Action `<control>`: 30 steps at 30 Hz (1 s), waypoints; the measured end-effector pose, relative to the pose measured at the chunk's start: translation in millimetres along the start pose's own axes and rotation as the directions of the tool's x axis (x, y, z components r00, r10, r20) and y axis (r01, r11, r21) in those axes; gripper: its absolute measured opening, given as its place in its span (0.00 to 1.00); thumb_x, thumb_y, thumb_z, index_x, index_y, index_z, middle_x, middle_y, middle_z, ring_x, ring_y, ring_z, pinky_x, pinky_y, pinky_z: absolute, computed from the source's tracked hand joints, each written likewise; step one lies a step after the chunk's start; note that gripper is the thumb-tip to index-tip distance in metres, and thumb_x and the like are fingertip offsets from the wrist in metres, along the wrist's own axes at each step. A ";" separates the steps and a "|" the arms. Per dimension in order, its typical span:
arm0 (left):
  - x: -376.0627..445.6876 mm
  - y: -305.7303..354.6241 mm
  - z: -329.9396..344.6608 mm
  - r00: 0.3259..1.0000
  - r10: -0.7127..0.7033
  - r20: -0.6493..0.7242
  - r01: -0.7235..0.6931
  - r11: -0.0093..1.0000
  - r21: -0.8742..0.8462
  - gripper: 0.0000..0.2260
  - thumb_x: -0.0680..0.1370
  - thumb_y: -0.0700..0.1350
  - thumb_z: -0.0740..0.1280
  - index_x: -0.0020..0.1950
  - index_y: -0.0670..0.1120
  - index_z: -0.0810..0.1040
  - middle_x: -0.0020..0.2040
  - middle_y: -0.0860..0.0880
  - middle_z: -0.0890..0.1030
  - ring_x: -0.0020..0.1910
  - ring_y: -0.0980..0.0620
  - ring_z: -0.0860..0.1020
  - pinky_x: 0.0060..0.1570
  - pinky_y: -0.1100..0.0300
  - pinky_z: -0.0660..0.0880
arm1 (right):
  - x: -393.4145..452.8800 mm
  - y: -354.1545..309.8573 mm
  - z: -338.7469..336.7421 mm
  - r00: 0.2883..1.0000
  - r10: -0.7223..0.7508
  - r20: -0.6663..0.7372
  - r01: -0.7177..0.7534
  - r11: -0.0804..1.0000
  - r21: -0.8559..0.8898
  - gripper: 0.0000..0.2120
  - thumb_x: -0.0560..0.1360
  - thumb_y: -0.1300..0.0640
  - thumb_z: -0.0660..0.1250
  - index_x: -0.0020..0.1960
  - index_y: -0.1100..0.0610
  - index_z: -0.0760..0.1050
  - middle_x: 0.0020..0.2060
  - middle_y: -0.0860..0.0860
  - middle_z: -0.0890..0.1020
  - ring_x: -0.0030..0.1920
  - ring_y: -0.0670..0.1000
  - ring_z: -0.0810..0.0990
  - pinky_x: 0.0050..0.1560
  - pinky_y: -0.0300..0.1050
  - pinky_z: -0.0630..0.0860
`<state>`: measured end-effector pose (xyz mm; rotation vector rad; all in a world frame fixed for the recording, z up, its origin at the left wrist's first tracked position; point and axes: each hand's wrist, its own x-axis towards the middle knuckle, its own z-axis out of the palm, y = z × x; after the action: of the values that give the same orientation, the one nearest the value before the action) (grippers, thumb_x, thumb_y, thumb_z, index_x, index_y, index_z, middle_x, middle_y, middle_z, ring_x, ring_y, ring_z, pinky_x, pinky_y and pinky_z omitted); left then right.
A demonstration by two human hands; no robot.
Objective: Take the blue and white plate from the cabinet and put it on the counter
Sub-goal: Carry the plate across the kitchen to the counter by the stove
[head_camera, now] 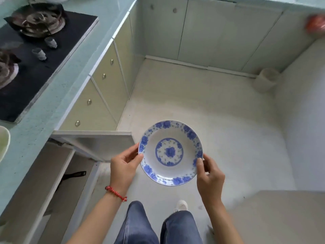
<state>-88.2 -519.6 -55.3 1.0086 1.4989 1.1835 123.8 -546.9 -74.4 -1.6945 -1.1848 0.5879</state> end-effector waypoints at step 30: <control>230.5 93.0 313.1 0.985 0.037 0.169 -0.032 0.999 -0.033 0.15 0.71 0.30 0.67 0.56 0.41 0.78 0.48 0.51 0.82 0.43 0.63 0.81 0.41 0.68 0.78 | 343.9 71.3 -88.4 0.967 0.064 -0.248 -0.066 0.998 -0.001 0.08 0.74 0.65 0.63 0.50 0.58 0.78 0.34 0.36 0.78 0.33 0.37 0.77 0.28 0.30 0.71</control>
<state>171.8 -216.8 -33.1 1.0907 1.3311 1.1125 368.1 -280.3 -56.0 -1.7626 -0.9578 0.3966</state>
